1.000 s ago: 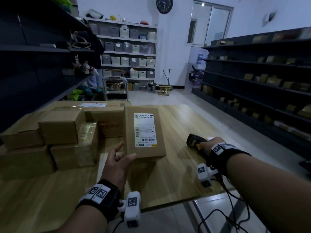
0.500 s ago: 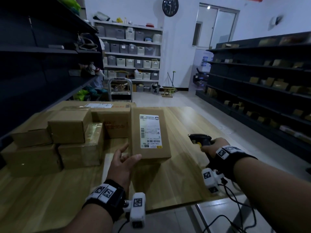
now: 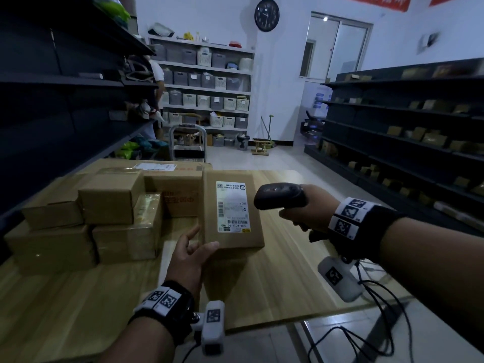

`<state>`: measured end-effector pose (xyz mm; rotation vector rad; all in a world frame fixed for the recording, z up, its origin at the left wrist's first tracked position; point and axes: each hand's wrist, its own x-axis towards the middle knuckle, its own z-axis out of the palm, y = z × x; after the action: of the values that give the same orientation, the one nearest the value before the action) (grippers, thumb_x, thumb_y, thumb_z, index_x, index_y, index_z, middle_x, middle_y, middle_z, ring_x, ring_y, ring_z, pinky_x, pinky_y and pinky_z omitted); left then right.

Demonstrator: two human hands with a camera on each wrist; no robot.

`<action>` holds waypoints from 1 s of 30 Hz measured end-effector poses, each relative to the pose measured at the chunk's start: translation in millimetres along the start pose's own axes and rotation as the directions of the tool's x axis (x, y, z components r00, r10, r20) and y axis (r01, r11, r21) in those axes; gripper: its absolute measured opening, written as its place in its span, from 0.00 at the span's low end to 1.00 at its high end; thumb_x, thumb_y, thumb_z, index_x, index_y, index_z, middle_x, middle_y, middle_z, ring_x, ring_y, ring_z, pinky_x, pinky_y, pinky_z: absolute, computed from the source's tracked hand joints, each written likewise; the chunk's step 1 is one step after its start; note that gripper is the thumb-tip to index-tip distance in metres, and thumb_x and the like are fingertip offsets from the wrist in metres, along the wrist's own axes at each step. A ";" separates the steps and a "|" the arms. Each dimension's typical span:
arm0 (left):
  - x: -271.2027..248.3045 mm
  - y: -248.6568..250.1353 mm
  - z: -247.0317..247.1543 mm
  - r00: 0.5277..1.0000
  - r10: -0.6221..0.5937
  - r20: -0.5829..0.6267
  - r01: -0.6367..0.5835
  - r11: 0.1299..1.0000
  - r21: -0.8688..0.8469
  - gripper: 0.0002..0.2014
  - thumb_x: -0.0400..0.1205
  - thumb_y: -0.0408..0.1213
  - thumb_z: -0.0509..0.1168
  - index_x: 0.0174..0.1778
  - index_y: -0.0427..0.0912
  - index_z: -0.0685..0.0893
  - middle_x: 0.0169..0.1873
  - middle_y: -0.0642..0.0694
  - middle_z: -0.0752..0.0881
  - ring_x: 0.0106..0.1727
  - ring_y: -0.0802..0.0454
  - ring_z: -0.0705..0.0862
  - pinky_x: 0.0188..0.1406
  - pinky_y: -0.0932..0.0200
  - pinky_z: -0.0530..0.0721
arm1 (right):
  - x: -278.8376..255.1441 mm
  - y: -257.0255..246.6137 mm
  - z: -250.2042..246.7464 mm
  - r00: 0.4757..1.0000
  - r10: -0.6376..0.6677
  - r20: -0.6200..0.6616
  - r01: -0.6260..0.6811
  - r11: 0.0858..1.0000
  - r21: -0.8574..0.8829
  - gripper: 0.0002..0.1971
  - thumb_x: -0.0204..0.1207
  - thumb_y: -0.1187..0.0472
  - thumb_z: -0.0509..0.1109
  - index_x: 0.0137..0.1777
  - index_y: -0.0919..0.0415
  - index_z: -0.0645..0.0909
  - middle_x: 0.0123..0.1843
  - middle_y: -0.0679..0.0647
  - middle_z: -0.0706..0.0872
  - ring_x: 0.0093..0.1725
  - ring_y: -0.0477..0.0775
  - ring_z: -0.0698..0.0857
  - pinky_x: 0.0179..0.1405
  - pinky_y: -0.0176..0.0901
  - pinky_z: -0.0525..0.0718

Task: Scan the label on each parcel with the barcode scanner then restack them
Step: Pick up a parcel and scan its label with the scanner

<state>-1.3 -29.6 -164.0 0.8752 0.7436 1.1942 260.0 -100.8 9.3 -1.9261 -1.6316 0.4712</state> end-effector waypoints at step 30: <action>9.5 -7.3 -7.1 1.000 0.005 -0.008 -0.004 0.999 0.054 0.40 0.78 0.34 0.83 0.87 0.54 0.78 0.60 0.39 0.97 0.64 0.33 0.95 0.72 0.24 0.90 | -9.1 -29.9 1.3 0.997 0.045 0.060 -0.034 0.984 -0.175 0.07 0.78 0.54 0.82 0.49 0.54 0.90 0.35 0.56 0.90 0.30 0.55 0.86 0.31 0.50 0.90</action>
<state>-1.9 -20.1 -174.2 0.9174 0.7839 1.1868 234.2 -106.6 26.1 -2.0936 -1.7285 0.4214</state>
